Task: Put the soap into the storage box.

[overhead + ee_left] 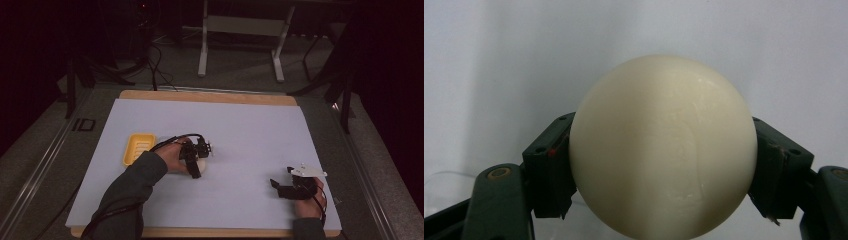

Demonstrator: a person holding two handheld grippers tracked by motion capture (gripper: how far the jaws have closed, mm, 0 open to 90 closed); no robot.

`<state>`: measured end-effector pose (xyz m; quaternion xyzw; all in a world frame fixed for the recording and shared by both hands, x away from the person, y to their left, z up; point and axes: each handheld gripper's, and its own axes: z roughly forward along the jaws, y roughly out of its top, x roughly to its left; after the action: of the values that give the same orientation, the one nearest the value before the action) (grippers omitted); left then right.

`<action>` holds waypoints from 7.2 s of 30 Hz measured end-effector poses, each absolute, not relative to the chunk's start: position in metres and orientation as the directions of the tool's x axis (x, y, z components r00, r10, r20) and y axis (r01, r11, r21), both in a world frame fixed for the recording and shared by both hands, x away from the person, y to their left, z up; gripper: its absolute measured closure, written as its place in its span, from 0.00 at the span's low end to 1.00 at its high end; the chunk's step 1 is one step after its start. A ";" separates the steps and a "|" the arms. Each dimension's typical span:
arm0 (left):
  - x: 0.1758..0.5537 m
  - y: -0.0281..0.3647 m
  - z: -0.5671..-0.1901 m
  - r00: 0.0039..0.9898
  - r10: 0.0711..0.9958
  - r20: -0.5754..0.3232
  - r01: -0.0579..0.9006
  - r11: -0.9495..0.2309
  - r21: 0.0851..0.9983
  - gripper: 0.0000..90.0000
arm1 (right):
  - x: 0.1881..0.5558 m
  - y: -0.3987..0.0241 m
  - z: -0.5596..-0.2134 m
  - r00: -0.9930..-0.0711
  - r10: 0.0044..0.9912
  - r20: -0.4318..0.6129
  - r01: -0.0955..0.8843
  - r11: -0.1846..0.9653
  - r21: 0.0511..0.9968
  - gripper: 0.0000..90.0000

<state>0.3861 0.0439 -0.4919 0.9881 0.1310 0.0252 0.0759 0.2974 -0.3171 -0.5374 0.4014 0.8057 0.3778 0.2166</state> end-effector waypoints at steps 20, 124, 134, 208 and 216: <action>0.390 0.070 -0.468 0.946 0.318 0.059 0.304 -0.937 0.175 0.28 | 0.297 -0.317 -0.537 -0.583 0.811 -0.046 0.483 0.392 0.783 0.17; 0.412 0.174 -0.453 0.730 0.680 0.070 0.655 -0.725 0.214 0.28 | 0.297 -0.316 -0.537 -0.583 0.811 -0.054 0.479 0.397 0.783 0.17; 0.415 0.181 -0.454 0.682 0.726 0.091 0.702 -0.685 0.197 0.28 | 0.296 -0.316 -0.537 -0.583 0.811 -0.058 0.479 0.400 0.781 0.17; 0.420 0.223 -0.485 0.598 0.798 0.072 0.778 -0.599 0.190 0.28 | 0.296 -0.315 -0.537 -0.584 0.809 -0.064 0.475 0.404 0.782 0.17; 0.418 0.221 -0.493 0.671 0.736 0.087 0.719 -0.675 0.163 0.28 | 0.296 -0.315 -0.537 -0.586 0.808 -0.066 0.474 0.408 0.780 0.17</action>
<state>0.4180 0.2213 -0.4927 0.9124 0.3988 0.0727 0.0573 0.2956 -0.3152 -0.5373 0.3963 0.8087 0.3730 0.2233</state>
